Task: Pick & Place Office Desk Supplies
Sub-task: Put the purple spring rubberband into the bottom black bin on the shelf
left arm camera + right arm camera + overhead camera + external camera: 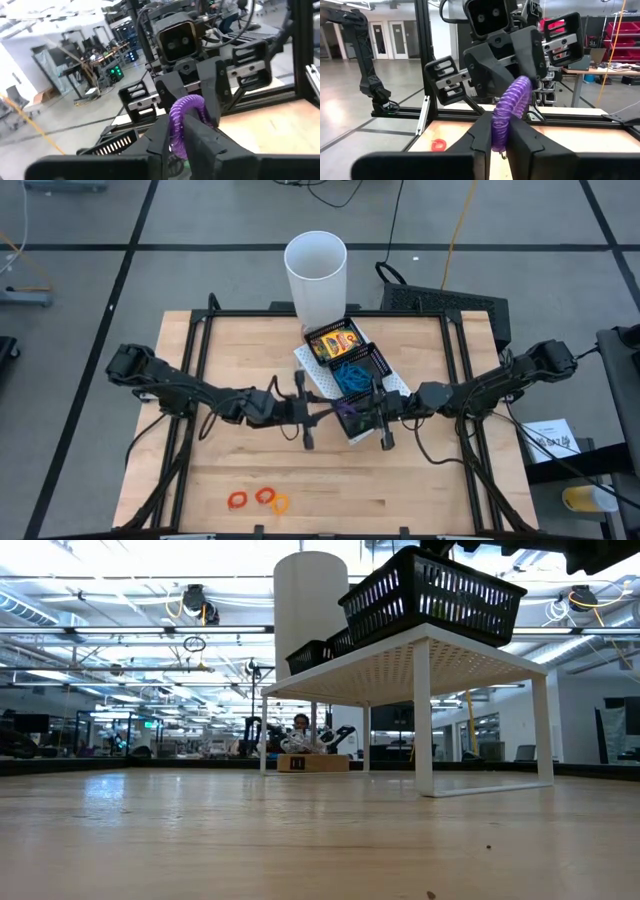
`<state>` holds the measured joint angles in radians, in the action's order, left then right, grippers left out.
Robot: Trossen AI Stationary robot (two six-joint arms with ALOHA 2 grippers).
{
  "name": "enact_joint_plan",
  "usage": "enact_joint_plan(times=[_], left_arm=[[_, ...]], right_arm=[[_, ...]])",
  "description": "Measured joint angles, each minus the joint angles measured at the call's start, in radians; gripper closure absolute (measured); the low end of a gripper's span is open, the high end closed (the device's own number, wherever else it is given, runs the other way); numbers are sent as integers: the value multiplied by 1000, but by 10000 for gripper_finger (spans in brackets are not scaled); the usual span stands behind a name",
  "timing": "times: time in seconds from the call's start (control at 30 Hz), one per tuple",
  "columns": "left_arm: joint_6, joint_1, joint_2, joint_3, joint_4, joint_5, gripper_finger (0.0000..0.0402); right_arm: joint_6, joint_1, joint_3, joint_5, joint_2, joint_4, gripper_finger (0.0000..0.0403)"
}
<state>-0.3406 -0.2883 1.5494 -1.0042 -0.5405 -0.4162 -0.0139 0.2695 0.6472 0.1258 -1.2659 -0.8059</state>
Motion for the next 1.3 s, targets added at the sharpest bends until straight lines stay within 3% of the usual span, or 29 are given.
enact_joint_plan(times=[0.33,0.47,0.57,0.77,0.93,1.17,1.3], left_arm=[[171,-18,-15,0,92,-42,224],[185,-58,-108,0,173,-45,177],[190,-96,-227,0,268,-71,157],[328,-125,-419,0,614,-185,147],[531,-126,-473,1,887,-281,146],[642,-122,-477,31,933,-340,146],[707,-96,-456,64,934,-357,146]], right_arm=[[0,0,0,1,0,7,389],[-9,0,1,0,37,54,381],[-33,-9,41,0,107,214,384],[-63,-13,228,1,182,643,388],[-130,-11,357,4,182,1004,386],[-202,-3,362,5,181,1239,386],[-202,-3,362,33,182,1236,382]])
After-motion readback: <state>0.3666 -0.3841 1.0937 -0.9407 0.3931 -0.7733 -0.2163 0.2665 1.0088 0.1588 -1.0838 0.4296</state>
